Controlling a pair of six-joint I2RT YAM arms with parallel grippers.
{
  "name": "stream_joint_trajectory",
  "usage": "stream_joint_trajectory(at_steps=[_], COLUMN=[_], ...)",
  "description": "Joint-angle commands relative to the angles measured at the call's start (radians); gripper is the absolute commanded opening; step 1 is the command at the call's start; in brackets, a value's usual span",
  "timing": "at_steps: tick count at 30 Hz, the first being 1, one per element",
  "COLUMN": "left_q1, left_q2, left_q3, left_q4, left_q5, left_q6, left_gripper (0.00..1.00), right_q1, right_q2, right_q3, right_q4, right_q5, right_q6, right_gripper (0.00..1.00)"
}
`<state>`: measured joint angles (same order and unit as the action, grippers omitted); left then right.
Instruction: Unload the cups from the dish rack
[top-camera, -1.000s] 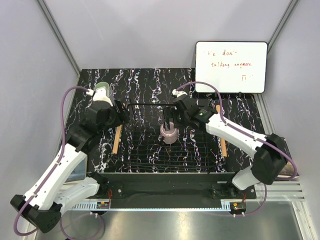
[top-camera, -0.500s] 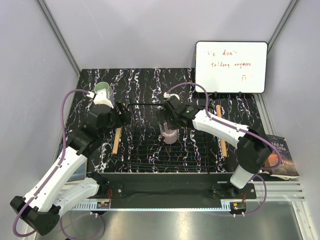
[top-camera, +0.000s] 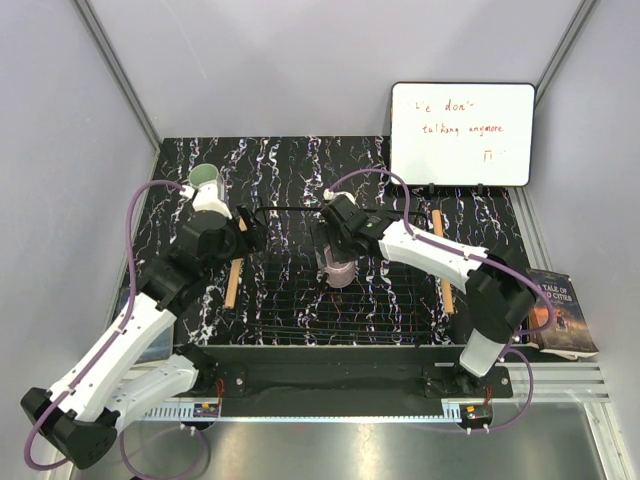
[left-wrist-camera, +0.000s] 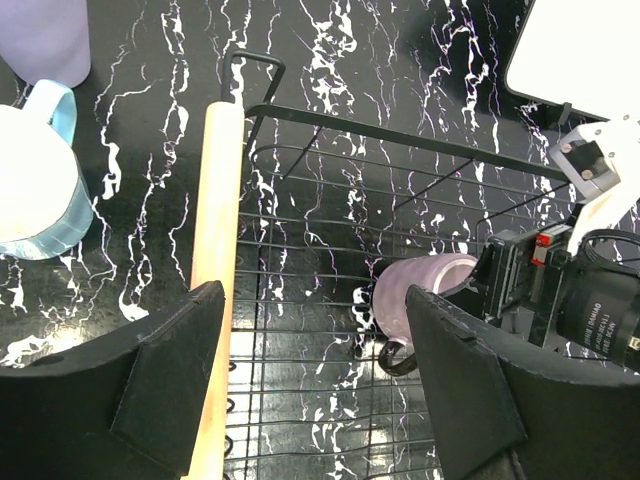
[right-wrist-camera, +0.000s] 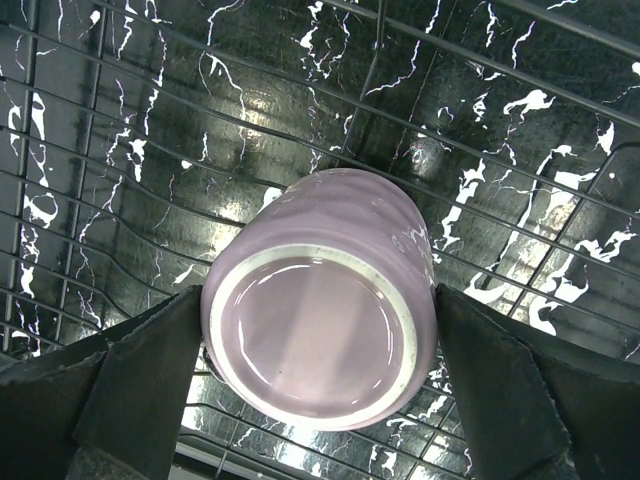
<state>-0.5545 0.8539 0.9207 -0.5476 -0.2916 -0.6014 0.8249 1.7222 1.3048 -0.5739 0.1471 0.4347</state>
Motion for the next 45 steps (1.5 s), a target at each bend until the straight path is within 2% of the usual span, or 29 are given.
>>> stream_joint_trajectory(at_steps=[1,12,13,14,15,16,17,18,27,34,38,41,45], left_q1=[-0.01,-0.032,-0.033,-0.036,-0.036,-0.038,-0.039,-0.039,-0.048,-0.051,-0.055,-0.053,-0.053], left_q2=[0.002,0.019,0.02,0.019,0.02,0.02,0.02,0.02,0.03,0.036,0.028,0.019,0.007], left_q3=[-0.016,-0.039,-0.042,-0.043,-0.045,-0.048,-0.049,-0.052,-0.049,-0.055,-0.077,-0.094,-0.115], left_q4=[0.061,0.067,0.069,0.071,0.071,0.074,0.075,0.077,0.089,0.116,0.162,0.207,0.277], left_q5=[-0.003,-0.009,-0.009,-0.009,-0.009,-0.009,-0.009,-0.009,-0.012,0.012,0.049,0.094,0.143], left_q6=[-0.012,-0.024,-0.024,-0.026,-0.026,-0.028,-0.029,-0.029,-0.034,-0.043,-0.058,-0.072,-0.086], left_gripper=[0.78,0.78,0.78,0.78,0.78,0.78,0.78,0.77,0.77,0.77,0.77,0.77,0.77], right_q1=[0.013,0.013,0.013,0.014,0.013,0.014,0.016,0.017,0.029,0.029,0.013,-0.053,-0.156], right_q2=[0.043,0.119,0.119,0.108,0.096,0.083,0.058,0.044,-0.163,-0.308,-0.404,-0.466,-0.567], right_q3=[-0.025,-0.036,-0.036,-0.038,-0.041,-0.047,-0.047,-0.047,-0.016,0.031,0.013,-0.038,-0.182], right_q4=[0.005,-0.012,-0.018,-0.021,-0.023,-0.024,-0.027,-0.032,-0.064,-0.025,0.066,0.152,0.38], right_q5=[-0.014,-0.055,-0.057,-0.057,-0.044,-0.034,-0.012,-0.003,0.074,0.04,-0.038,-0.14,-0.308], right_q6=[0.01,0.019,0.021,0.021,0.022,0.025,0.03,0.03,0.033,0.022,0.027,0.067,0.14], right_gripper=[1.0,1.0,0.96,0.83,0.49,0.29,0.12,0.0,0.0,0.0,0.0,0.0,0.0])
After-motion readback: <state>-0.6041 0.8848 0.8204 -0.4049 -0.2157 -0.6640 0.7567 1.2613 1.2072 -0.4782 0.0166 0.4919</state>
